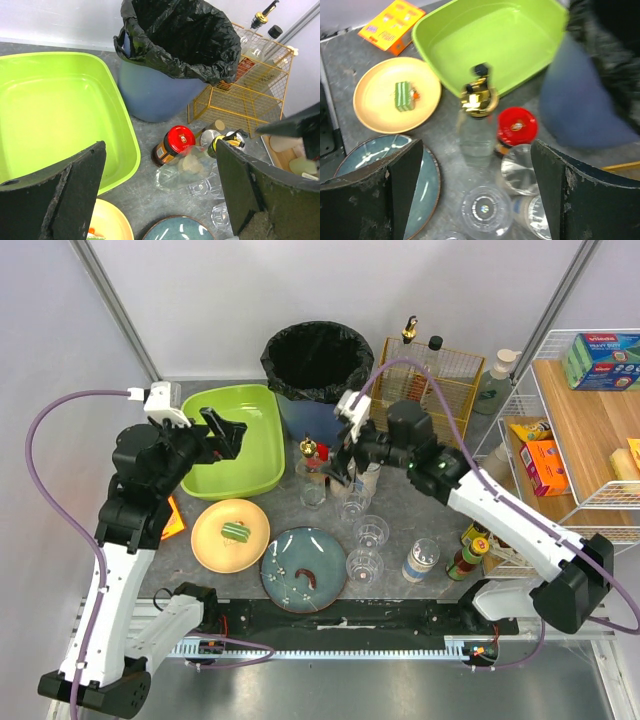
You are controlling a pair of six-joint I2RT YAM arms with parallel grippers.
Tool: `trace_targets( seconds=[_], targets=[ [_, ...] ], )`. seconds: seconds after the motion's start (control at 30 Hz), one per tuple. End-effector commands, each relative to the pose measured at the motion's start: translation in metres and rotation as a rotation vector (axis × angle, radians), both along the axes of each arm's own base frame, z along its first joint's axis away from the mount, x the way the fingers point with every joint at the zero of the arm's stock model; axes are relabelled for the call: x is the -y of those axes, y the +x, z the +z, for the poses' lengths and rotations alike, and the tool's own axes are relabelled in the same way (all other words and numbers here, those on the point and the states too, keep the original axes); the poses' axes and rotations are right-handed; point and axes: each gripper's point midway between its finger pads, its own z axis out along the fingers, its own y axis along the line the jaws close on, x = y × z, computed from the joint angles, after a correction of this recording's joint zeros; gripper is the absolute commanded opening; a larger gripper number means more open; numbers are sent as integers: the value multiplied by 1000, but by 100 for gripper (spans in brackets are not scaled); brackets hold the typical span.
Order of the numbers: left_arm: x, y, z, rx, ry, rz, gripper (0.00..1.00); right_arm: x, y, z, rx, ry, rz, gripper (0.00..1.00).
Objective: Clear the kitchen counter
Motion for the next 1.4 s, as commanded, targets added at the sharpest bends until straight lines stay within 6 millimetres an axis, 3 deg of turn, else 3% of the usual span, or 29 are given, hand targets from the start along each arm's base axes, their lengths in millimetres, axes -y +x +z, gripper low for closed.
trace_targets(
  seconds=[0.0,0.23,0.73,1.17,1.37],
  targets=[
    [-10,-4,11,41,47,34,95,-19,-7,14,123,58,-14,95],
    [-11,-8,5,28,46,37,95,-34,0,8,145,202,-117,95],
    [-17,-9,9,40,69,62,95,-59,27,-9,137,252,-191,91],
    [-22,-7,8,45,105,76,95,-68,36,-32,81,268,-216,73],
    [-22,-5,2,33,111,81,95,-68,40,-44,66,232,-236,72]
  ],
)
